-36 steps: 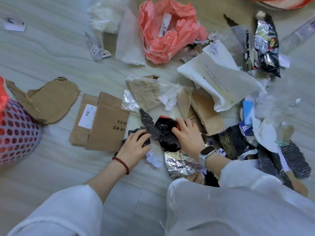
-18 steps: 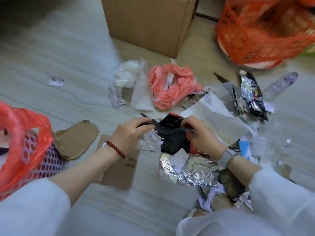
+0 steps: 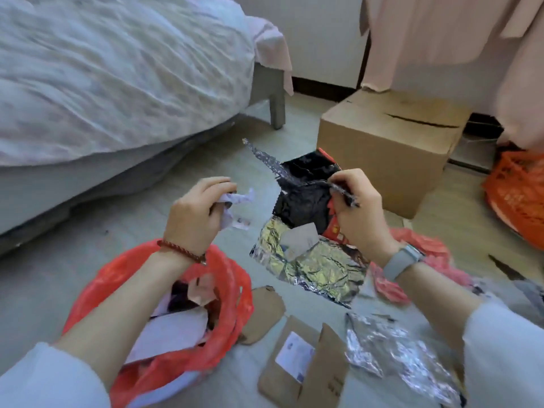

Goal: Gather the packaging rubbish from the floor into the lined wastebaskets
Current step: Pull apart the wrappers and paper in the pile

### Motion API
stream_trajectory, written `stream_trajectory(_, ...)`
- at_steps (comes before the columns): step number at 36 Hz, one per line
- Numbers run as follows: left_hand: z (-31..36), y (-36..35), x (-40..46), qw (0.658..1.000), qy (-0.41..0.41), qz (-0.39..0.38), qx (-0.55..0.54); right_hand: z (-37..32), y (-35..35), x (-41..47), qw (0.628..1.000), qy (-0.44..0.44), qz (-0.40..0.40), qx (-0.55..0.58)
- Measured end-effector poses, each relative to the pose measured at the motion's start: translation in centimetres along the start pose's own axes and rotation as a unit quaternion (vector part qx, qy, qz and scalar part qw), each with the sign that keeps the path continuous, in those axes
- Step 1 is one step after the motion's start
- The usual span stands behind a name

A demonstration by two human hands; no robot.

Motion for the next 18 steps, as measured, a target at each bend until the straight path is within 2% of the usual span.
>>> stream_trajectory(4,-4.3,4.3,-3.9,0.997,0.034,-0.023,0.069,-3.6,-6.4,-0.1,0.999,0.004,-0.005,0.035)
stream_trajectory(6,-7.0,4.6,-6.7,0.985,0.097,-0.097,0.104,-5.2,-9.2,-0.6,0.999,0.018,-0.024,0.037)
stream_trajectory(8,-10.1,3.5,-10.4,0.945,0.155,-0.250,0.140,-6.7,-11.7,-1.4,0.998,0.040,-0.052,0.011)
stream_trajectory(10,-12.1,2.9,-13.8,0.891,0.162,-0.391,0.166,-7.7,-13.8,-2.3,0.995,0.056,-0.083,-0.019)
stream_trajectory(12,-13.9,4.2,-15.5,0.852,0.177,-0.440,0.222,-8.9,-15.6,-3.0,0.990,0.080,-0.111,-0.037)
stream_trajectory(13,-14.8,5.2,-15.9,0.848,0.189,-0.435,0.237,-9.5,-16.4,-3.3,0.987,0.098,-0.122,-0.043)
stream_trajectory(15,-16.3,7.7,-16.1,0.861,0.225,-0.390,0.238,-10.9,-17.9,-4.0,0.978,0.139,-0.151,-0.048)
stream_trajectory(16,-16.7,9.1,-15.9,0.879,0.237,-0.343,0.231,-11.5,-18.8,-4.5,0.972,0.159,-0.166,-0.048)
stream_trajectory(18,-17.4,12.3,-15.1,0.923,0.270,-0.188,0.200,-13.1,-20.6,-6.1,0.957,0.213,-0.191,-0.049)
Point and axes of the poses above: each hand's wrist, its own x-axis towards the middle knuckle, its own y-axis out of the back of the hand, z = x × y, the point moved 8 cm from there along x, towards the middle knuckle, and after that the axes turned 8 degrees about z, right-handed, at the moved point
